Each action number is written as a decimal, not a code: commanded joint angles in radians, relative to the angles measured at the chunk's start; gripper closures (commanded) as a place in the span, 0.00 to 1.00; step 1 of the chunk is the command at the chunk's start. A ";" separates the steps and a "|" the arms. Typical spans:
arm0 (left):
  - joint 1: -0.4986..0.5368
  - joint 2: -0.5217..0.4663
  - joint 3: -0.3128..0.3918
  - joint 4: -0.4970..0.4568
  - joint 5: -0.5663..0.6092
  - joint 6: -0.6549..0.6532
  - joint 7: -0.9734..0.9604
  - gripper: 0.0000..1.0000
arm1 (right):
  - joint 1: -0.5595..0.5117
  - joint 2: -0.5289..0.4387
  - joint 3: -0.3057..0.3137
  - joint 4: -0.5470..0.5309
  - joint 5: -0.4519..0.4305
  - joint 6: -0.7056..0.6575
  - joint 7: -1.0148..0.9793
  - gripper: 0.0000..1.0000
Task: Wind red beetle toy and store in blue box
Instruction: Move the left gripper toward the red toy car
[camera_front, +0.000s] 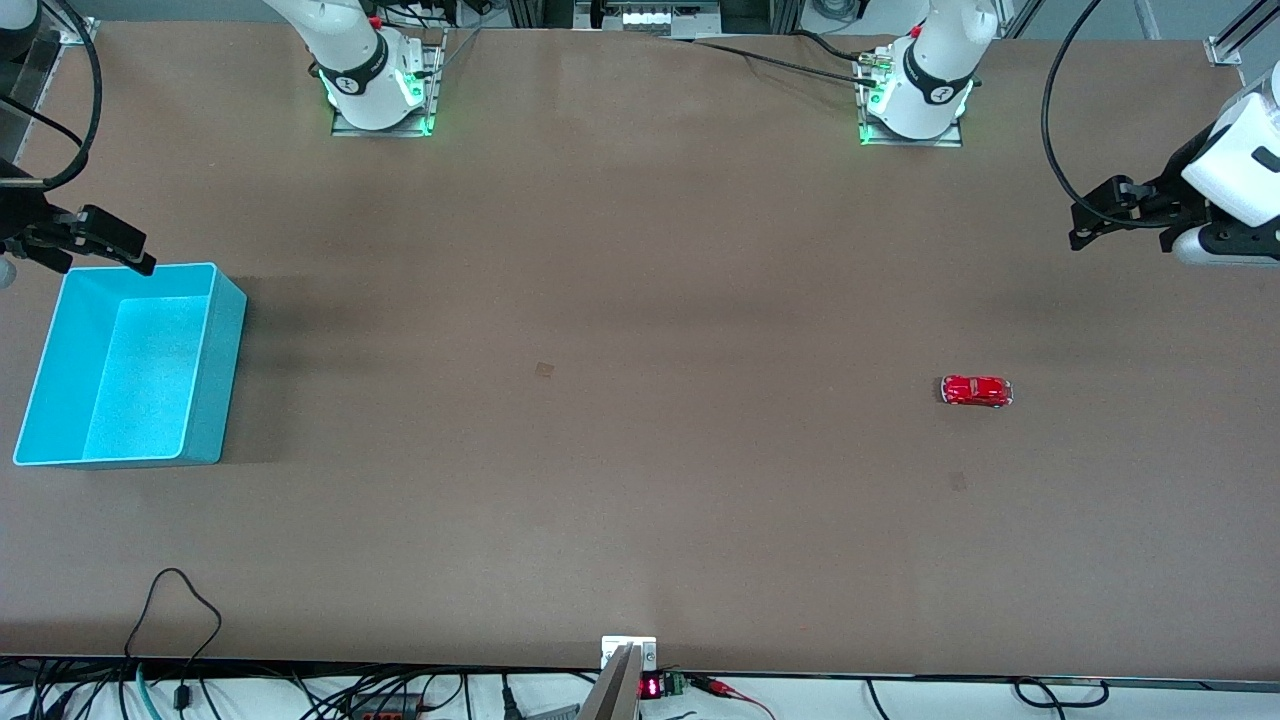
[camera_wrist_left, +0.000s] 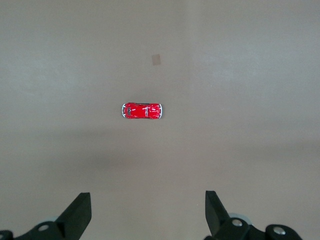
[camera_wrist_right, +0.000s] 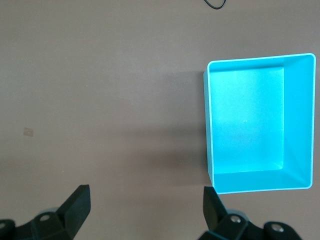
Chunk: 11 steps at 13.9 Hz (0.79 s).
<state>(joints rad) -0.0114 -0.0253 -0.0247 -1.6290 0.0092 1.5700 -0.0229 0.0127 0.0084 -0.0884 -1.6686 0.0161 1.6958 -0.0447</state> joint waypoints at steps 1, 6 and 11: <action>-0.007 0.021 0.011 0.041 -0.009 -0.027 0.024 0.00 | 0.000 -0.005 0.006 -0.003 -0.010 -0.010 0.009 0.00; -0.007 0.021 0.011 0.044 -0.012 -0.070 0.032 0.00 | 0.000 -0.005 0.006 -0.002 -0.010 -0.010 0.011 0.00; -0.019 0.041 0.000 0.050 -0.020 -0.189 0.021 0.00 | -0.002 -0.005 0.006 -0.002 -0.010 -0.010 0.011 0.00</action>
<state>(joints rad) -0.0167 -0.0170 -0.0270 -1.6227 0.0082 1.4734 -0.0144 0.0132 0.0084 -0.0880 -1.6686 0.0161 1.6938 -0.0447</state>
